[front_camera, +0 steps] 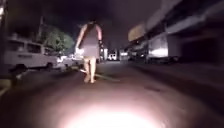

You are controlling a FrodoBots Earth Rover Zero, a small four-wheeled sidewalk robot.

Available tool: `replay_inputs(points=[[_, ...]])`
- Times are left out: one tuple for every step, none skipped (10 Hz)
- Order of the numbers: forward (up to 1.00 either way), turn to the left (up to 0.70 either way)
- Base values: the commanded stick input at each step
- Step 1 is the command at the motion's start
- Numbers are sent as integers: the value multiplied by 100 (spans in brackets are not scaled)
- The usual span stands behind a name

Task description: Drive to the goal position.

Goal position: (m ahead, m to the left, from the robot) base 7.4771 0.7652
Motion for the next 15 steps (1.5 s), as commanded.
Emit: replay_inputs(points=[[100,0],[100,0],[100,0],[100,0],[100,0],[100,0],[100,0],[100,0],[100,0],[100,0],[100,0],[100,0],[100,0],[100,0],[100,0]])
